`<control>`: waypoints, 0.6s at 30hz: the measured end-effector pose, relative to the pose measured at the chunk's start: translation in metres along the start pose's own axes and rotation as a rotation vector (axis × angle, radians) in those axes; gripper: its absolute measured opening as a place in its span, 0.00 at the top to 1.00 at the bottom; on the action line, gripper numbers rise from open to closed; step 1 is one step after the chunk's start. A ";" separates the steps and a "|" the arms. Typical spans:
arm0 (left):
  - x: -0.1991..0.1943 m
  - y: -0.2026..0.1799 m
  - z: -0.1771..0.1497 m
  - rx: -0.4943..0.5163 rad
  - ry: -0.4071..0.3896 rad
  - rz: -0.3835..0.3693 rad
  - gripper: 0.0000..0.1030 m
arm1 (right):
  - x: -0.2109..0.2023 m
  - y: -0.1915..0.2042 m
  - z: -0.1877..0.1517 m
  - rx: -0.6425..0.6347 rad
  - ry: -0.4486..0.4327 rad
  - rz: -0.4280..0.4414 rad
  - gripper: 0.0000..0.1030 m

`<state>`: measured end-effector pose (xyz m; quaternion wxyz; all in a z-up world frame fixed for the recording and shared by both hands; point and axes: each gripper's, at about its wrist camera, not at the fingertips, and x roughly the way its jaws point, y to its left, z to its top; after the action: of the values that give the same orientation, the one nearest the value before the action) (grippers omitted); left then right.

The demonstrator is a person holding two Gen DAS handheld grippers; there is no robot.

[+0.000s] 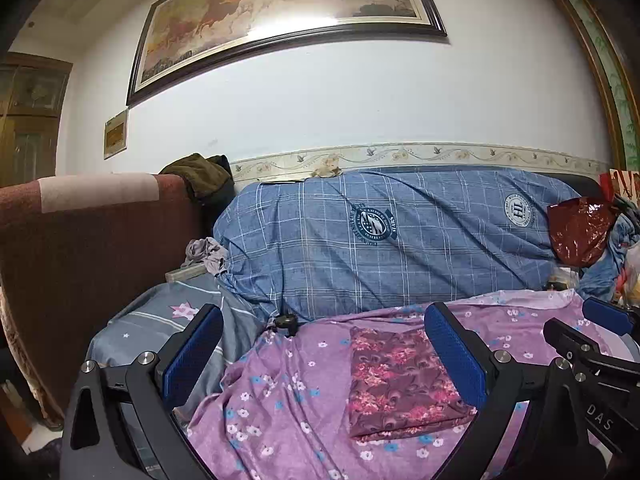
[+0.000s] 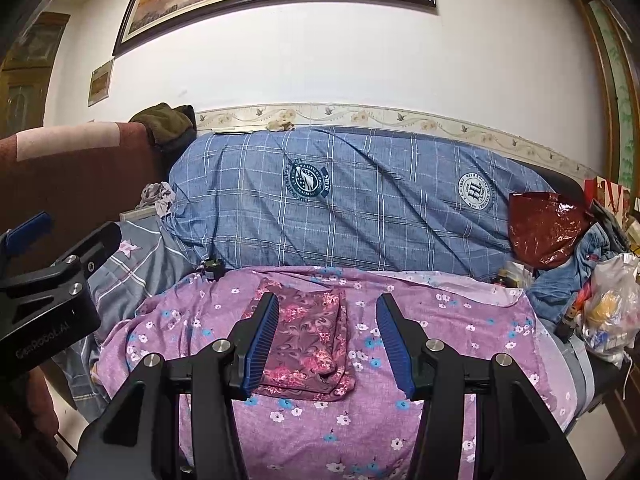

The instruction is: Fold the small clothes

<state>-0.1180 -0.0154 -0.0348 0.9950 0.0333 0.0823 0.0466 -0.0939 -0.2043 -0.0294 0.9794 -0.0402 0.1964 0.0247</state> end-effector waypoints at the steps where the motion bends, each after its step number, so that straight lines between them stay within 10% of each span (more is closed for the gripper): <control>1: 0.001 0.000 0.000 -0.002 0.001 0.000 0.01 | 0.001 0.000 0.000 0.000 0.001 0.000 0.49; 18: 0.007 -0.001 -0.001 -0.018 0.000 -0.002 0.01 | 0.008 0.000 0.000 -0.004 0.013 -0.002 0.49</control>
<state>-0.1111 -0.0156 -0.0369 0.9953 0.0245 0.0818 0.0462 -0.0868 -0.2045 -0.0323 0.9780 -0.0425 0.2026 0.0240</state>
